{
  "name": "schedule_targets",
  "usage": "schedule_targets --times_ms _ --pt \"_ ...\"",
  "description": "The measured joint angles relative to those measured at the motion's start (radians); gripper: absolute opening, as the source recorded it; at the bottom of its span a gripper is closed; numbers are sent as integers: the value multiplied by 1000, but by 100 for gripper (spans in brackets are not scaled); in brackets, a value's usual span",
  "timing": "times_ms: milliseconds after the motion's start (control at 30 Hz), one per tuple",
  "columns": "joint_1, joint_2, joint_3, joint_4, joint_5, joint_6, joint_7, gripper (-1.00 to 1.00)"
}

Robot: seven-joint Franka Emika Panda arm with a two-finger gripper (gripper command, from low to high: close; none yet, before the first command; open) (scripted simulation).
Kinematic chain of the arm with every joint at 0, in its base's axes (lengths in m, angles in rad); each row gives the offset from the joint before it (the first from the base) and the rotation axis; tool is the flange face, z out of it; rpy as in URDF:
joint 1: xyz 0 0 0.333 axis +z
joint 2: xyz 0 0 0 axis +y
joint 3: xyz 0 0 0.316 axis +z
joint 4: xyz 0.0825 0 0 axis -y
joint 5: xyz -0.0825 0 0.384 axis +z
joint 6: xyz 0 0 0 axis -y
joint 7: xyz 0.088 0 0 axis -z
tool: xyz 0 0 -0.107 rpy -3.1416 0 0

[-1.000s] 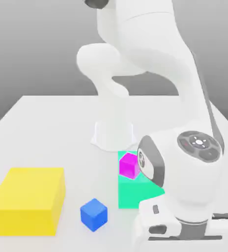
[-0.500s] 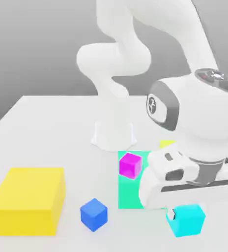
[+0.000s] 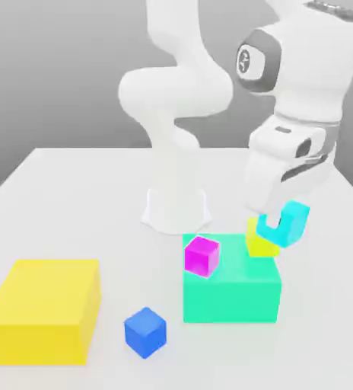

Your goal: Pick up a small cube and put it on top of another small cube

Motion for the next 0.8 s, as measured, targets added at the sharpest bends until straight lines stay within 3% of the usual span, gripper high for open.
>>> schedule_targets --times_ms 233,433,467,667,800 --pt "153 -242 -70 -162 87 -81 -270 -100" --pt "169 -116 -56 -248 112 131 -306 -100" --pt "169 -99 -54 -255 113 155 -307 100" --pt "168 -91 -52 -259 113 168 -306 100" --pt "166 -177 -60 -223 106 47 -306 100"
